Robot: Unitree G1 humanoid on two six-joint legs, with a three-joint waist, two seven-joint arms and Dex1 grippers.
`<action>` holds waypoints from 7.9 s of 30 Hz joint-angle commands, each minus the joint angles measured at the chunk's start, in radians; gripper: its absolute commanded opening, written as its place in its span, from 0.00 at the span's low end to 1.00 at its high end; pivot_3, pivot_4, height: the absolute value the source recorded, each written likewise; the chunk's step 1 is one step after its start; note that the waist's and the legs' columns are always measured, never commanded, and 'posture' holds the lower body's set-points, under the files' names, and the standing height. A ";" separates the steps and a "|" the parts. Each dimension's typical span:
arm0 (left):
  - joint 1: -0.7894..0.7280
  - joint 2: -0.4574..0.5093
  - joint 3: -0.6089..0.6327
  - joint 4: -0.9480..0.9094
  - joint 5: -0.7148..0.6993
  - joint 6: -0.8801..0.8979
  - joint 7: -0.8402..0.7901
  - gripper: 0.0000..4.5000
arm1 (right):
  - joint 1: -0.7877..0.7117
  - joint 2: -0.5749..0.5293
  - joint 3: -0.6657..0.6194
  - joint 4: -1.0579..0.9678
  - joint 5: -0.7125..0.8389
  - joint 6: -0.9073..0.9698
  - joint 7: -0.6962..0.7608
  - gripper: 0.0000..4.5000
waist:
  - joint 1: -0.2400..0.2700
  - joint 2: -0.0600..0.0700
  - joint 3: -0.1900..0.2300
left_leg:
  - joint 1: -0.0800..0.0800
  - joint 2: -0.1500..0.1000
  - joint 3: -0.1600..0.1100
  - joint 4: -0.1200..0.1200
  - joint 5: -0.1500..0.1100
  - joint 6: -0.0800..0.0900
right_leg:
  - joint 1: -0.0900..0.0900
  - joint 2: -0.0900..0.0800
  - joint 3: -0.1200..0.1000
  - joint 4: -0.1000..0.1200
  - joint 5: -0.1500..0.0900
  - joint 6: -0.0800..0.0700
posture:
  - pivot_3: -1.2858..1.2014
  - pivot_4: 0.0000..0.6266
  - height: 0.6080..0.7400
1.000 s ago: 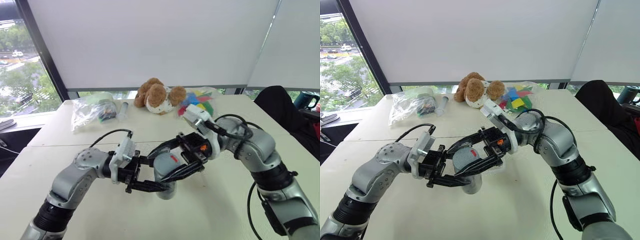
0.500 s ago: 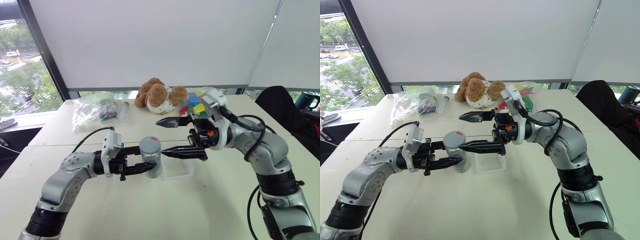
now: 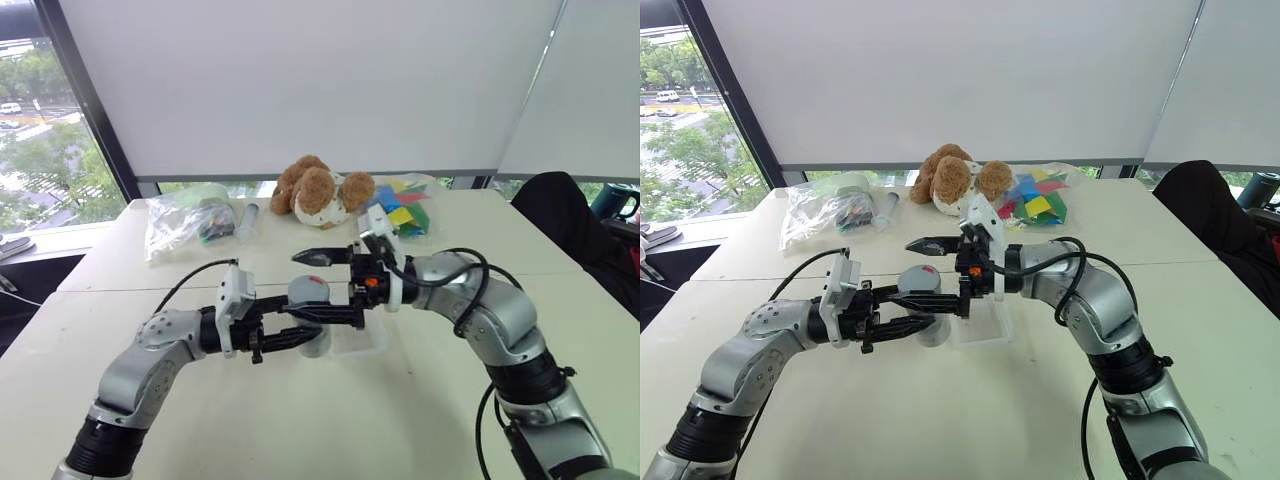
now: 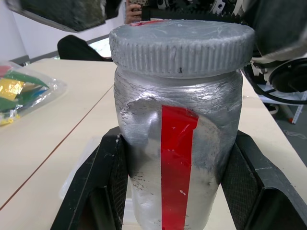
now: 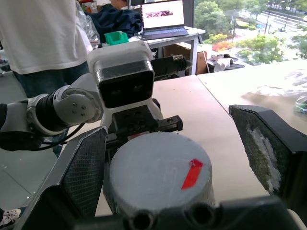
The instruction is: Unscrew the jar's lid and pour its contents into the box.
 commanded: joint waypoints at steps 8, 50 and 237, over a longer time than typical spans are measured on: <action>-0.004 0.008 0.002 -0.052 -0.003 -0.026 -0.019 0.45 | -0.036 0.012 -0.034 0.081 -0.019 -0.042 0.039 0.98 | -0.001 0.000 0.000 | 0.000 0.000 0.000 0.000 0.000 0.000 | 0.000 0.000 0.000 0.000 0.000 0.000 | 0.52 0.24 1.00; 0.029 0.002 -0.012 -0.088 0.002 -0.019 0.035 0.45 | -0.060 0.045 -0.003 0.064 -0.026 -0.047 0.080 0.98 | -0.001 0.000 0.000 | 0.000 0.000 0.000 0.000 0.000 0.000 | -0.001 0.000 0.000 0.001 0.000 0.000 | 0.52 0.24 1.00; 0.424 0.106 0.366 0.226 -0.147 -0.256 0.767 0.45 | 0.705 -0.080 -0.358 0.067 -0.017 -0.781 0.177 0.99 | 0.007 -0.001 0.003 | 0.005 -0.001 0.000 0.007 0.000 0.000 | 0.005 -0.003 0.003 0.011 0.001 0.007 | 0.52 0.24 1.00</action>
